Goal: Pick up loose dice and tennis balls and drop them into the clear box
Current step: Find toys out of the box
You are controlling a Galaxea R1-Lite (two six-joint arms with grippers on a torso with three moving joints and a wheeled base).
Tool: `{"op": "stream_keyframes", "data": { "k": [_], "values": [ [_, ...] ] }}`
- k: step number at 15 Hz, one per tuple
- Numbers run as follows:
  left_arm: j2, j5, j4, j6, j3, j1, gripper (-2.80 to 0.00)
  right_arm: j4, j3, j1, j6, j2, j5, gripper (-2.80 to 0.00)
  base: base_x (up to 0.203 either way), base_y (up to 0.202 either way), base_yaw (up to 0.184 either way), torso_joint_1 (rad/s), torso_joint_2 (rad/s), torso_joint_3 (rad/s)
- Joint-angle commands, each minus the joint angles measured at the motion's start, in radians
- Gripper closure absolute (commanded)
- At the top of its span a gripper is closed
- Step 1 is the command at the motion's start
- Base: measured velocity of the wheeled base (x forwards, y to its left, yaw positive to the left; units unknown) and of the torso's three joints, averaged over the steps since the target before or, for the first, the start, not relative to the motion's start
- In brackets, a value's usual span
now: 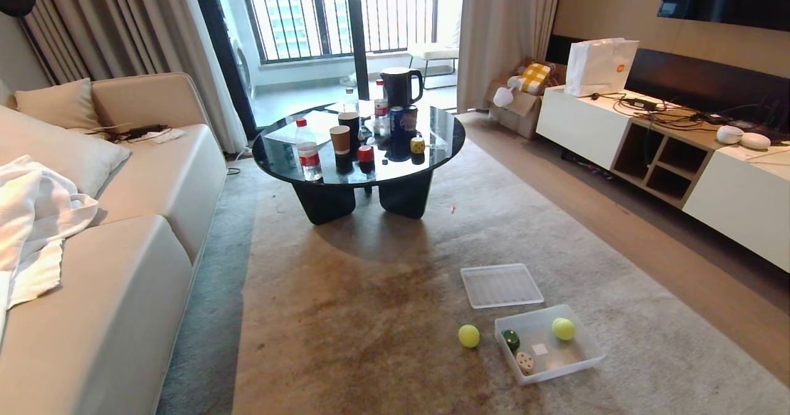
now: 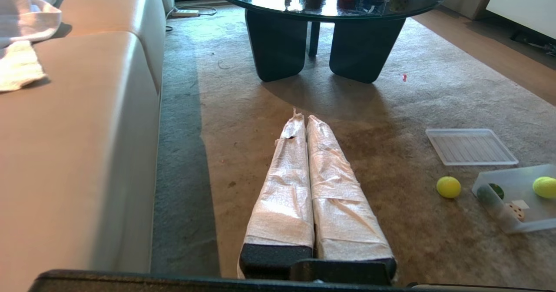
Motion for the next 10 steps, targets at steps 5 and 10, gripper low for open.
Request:
{"op": "stream_keyframes", "data": {
  "k": [5,10],
  "values": [
    [0.000,0.000,0.000,0.000,0.002,0.000,0.00,0.001,0.000,0.000,-0.001,0.000,0.000,0.00,0.184,0.000,0.001,0.002,0.00,0.004],
    [0.000,0.000,0.000,-0.002,0.001,0.000,0.00,0.001,0.001,0.000,-0.001,0.000,0.000,0.00,0.086,0.000,0.002,0.002,0.00,0.001]
  ]
}}
